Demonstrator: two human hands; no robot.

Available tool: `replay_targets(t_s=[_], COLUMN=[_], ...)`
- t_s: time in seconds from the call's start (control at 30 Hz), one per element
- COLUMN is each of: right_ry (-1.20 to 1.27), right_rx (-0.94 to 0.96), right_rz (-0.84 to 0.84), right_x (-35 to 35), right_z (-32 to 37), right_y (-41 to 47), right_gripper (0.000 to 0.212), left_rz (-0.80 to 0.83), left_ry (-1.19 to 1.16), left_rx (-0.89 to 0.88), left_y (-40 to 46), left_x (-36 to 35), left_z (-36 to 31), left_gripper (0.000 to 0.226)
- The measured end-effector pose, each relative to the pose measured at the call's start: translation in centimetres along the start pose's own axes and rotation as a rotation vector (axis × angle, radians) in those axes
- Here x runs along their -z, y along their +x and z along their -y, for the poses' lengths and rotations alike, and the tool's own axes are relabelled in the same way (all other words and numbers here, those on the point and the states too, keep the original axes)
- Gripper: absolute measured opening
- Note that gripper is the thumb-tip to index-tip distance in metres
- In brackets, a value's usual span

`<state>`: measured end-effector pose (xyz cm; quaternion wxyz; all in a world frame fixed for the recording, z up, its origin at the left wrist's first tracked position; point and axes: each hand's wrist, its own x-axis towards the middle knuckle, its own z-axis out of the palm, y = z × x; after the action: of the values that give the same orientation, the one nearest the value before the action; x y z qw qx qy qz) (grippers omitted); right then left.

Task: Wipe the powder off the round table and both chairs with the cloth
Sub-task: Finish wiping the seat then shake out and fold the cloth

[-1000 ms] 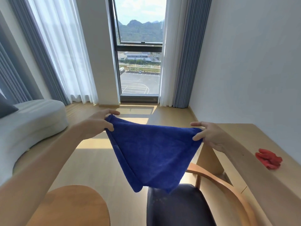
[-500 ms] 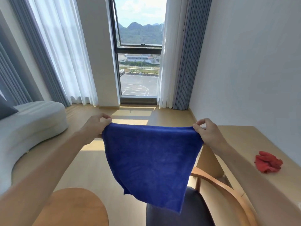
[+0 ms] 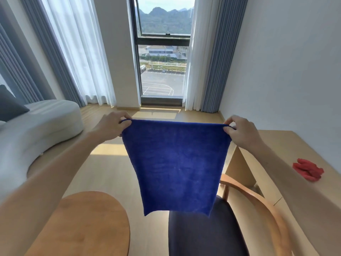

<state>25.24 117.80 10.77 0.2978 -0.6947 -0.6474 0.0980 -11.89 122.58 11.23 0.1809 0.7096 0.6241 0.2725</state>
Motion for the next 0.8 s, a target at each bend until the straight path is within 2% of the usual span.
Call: replay_targets(t_s=[0.07,0.17,0.27,0.37,0.4,0.47,0.57,0.63,0.67,0.73,0.8], right_ry=[0.039,0.325,0.616,0.845,0.790,0.563,0.298,0.109,0.051,0.045,0.199], right_rx=[-0.041,-0.264,-0.430,-0.390,-0.341,-0.237,-0.108,-0.026,-0.007,-0.028,-0.142], right_rz=[-0.042,-0.029,0.195,0.399,0.392,0.283,0.120,0.020,-0.022,-0.076,-0.087], right_x=[-0.2,-0.3,0.1,0.8,0.9,0.8,0.7,0.5,0.4,0.3,0.4], right_z=[0.0,0.2,0.4,0.3,0.2,0.0,0.0,0.1,0.0,-0.1,-0.1], right_y=[0.0,0.2,0.3,-0.1,-0.2,-0.6,-1.0,-1.0,-1.0,-1.1,-1.0], right_gripper=[0.002,0.011,0.018,0.038,0.043,0.040,0.021,0.009,0.005,0.003,0.007], left_rz=[-0.013,-0.057,0.023,0.224,0.255,0.217,0.033,-0.052,-0.067,-0.065,-0.074], left_ry=[-0.175,-0.380,-0.611,-0.778,-0.766,-0.591,-0.074,0.132,0.110,-0.114,-0.287], left_rx=[0.059,0.173,0.274,0.229,0.196,0.111,-0.058,-0.089,-0.064,0.022,0.105], left_y=[0.0,0.1,0.1,-0.1,-0.2,-0.2,-0.3,-0.6,-0.7,-0.9,-1.1], left_x=[-0.2,-0.3,0.0,1.2,1.5,1.9,1.8,1.5,1.3,1.0,1.0], left_z=[0.2,0.0,-0.4,0.2,0.5,1.1,1.4,1.3,1.3,1.2,0.8], left_gripper=[0.008,0.006,0.010,0.041,0.047,0.049,0.022,0.011,0.010,0.009,0.007])
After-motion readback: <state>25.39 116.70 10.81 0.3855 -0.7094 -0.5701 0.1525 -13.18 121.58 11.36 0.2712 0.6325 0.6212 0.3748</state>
